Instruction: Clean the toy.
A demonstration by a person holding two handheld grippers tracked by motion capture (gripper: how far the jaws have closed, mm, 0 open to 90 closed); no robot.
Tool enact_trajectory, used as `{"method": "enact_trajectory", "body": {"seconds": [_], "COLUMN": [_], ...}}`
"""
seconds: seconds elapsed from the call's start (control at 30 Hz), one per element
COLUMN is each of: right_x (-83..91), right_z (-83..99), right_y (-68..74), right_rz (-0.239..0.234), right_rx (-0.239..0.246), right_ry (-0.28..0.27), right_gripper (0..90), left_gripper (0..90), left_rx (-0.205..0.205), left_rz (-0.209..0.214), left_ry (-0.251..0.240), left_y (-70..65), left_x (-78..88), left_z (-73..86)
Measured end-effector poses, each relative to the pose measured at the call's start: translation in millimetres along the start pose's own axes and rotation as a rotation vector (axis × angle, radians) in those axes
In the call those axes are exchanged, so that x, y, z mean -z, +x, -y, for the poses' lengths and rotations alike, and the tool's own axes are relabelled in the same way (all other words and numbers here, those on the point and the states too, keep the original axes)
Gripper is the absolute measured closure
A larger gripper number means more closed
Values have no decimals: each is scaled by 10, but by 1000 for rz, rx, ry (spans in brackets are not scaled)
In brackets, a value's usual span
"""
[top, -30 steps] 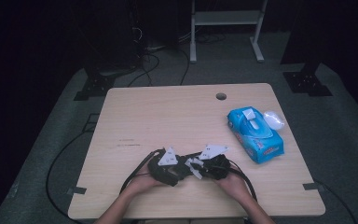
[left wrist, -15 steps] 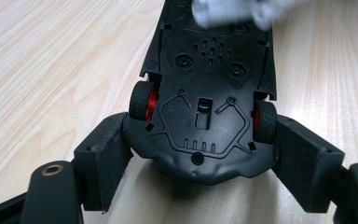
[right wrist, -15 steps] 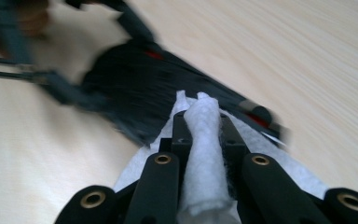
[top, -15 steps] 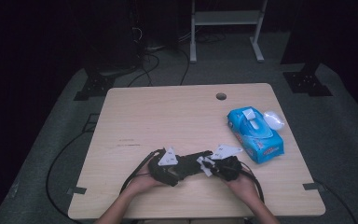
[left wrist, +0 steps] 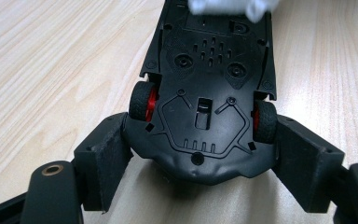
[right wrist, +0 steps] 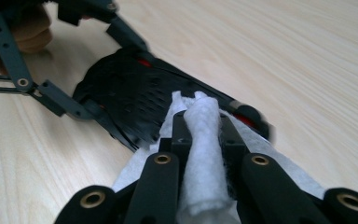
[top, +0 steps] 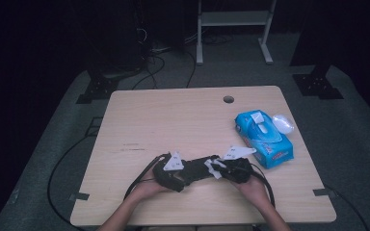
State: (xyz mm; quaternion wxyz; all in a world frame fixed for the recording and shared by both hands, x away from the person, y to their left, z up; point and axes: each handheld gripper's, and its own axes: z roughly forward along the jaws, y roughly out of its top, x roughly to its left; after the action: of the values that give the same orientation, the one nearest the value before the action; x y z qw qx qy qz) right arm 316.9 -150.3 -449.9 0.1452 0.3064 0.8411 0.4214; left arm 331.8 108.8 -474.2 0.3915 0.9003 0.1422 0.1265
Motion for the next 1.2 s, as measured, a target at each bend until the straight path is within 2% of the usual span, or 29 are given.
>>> {"method": "enact_trajectory", "body": {"seconds": [0.07, 0.1, 0.2, 0.27, 0.33, 0.4, 0.47, 0.5, 0.57, 0.63, 0.67, 0.7, 0.77, 0.83, 1.0, 1.13, 1.2], "right_x": [-54, -54, 10, 48, 44, -18, -97, -128, -130, -86, -52, -21, 3, -32, -265, -457, -514], "right_z": [-22, -23, 16, 45, 36, -23, -70, -88, -85, -52, -30, -9, 7, -17, -163, -281, -322], "right_y": [41, 31, -85, -151, -161, -112, -76, -60, -94, -135, -169, -185, -150, -68, 212, 459, 546], "right_rz": [16, 18, 92, 97, 94, 81, 75, 89, 102, 139, 140, 130, 127, 82, 5, -74, -84], "right_rx": [35, 32, 2, -38, -51, -42, -31, -19, -26, -30, -41, -59, -52, -49, 21, 68, 99], "right_ry": [9, 8, 12, 8, -10, -37, -34, -30, -24, -17, -13, -14, -15, -15, -4, 8, 18], "right_gripper": [802, 803, 804, 804, 805, 805, 804, 804, 806, 806, 807, 807, 808, 808, 809, 809, 809], "left_gripper": [240, 240, 240, 240, 240, 240, 240, 240, 240, 240, 240, 240, 240, 240, 240, 240, 241], "left_rx": [1, 7, 9, 7, 2, -13, -10, 0, 11, 9, 4, -3, -7, -9, -12, -10, -7], "left_rz": [-6, -6, -3, -5, -2, 6, 4, 4, 11, 10, 6, 6, 6, 4, -2, -1, -2], "left_ry": [4, 3, -1, -2, -5, -9, -7, -6, -9, -9, -8, -4, -6, -5, -2, -3, -3], "left_y": [5, 10, 18, 9, -2, -30, -34, -23, 2, 4, -3, -8, -25, -28, -34, -37, -43], "left_x": [6, 11, 13, 6, -4, -19, -17, -10, 4, 5, 1, 1, -8, -11, -13, -23, -22], "left_z": [2, 8, 11, 6, 0, -10, -15, -11, 0, 3, 1, -2, -9, -14, -18, -19, -19]}}
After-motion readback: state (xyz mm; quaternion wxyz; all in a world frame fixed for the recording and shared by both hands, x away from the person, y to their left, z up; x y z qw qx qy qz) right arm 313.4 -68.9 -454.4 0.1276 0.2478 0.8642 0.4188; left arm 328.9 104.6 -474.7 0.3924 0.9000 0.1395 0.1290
